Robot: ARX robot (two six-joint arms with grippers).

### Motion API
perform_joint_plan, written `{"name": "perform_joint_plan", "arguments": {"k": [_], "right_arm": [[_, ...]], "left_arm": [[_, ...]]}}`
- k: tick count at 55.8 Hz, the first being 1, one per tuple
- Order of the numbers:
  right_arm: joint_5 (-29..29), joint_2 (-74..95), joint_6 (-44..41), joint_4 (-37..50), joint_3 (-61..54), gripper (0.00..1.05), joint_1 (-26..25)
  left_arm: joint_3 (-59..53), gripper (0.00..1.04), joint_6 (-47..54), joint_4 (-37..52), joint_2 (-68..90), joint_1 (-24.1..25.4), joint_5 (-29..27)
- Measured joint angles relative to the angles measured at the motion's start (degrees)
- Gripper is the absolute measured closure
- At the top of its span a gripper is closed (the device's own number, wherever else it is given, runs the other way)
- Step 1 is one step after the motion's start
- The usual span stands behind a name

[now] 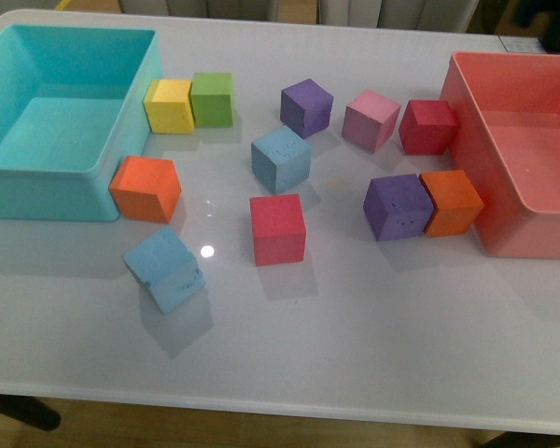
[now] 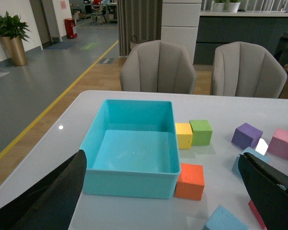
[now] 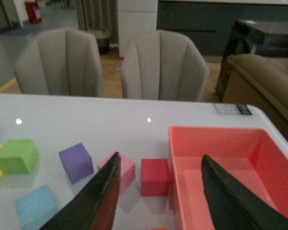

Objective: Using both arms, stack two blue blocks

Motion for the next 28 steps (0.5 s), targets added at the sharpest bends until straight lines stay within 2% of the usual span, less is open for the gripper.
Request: {"name": "perform_joint_plan", "arguments": {"k": [4, 15, 28], "right_arm": [[-1.73, -2.62, 0.37, 3.72, -3.93, 0.68, -1.53], [-5.46, -9.57, 0.57, 2.64, -13.0, 1.02, -5.33], [-8.72, -20.61, 0.72, -1.86, -19.23, 1.03, -8.79]], "left_arm": [[0.0, 0.09, 0.0, 0.0, 0.0, 0.0, 0.02], [0.0, 0.09, 0.0, 0.0, 0.0, 0.0, 0.02], [0.0, 0.09, 0.0, 0.0, 0.0, 0.0, 0.02]]}}
